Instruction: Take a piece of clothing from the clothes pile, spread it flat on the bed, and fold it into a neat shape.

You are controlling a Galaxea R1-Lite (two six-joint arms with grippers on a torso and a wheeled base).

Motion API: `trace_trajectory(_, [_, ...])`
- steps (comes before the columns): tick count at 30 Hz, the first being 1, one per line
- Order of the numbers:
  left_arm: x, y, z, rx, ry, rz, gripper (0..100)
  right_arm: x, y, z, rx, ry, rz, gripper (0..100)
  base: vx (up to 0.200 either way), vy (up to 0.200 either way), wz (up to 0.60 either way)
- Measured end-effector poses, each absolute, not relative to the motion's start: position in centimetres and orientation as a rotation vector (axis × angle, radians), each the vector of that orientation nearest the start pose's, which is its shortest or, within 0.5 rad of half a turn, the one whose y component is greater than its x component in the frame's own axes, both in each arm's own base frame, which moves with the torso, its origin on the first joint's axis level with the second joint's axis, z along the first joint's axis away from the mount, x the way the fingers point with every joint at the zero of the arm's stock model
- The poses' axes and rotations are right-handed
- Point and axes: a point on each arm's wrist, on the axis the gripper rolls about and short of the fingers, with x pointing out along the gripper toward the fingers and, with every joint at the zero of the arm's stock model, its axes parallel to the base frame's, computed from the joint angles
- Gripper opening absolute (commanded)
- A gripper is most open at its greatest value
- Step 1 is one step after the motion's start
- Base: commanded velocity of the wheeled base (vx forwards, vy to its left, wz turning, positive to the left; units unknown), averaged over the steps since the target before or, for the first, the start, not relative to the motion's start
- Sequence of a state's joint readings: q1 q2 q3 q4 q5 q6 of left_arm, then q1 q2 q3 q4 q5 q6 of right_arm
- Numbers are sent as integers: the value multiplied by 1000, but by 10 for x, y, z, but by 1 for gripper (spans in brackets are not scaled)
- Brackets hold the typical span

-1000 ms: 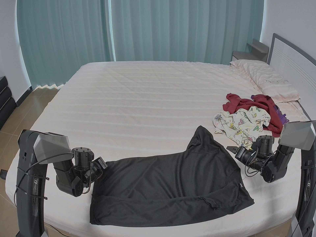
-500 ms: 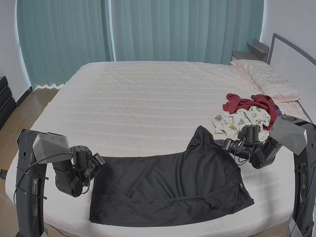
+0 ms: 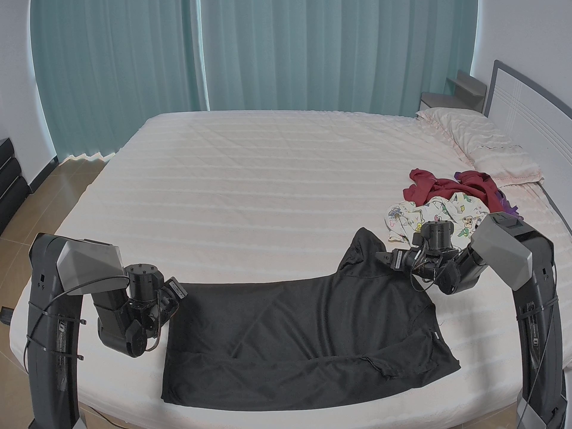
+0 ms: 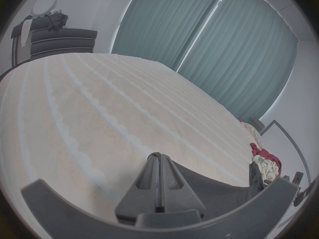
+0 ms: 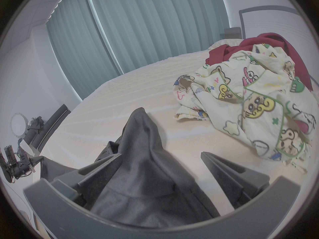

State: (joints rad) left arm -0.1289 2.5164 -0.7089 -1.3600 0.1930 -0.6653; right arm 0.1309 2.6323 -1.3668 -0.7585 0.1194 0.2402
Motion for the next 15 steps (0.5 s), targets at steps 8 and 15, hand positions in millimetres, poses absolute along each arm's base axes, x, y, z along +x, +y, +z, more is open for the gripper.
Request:
trace_trajectory(8, [365,-43,-56,-583,403,207,0,489,72,-48,223,507,200,0,0,0,0])
trace_trajectory(15, [366,-43,-56,-583,402,207,0,490,67,-49,238,505,188,0,0,0,0])
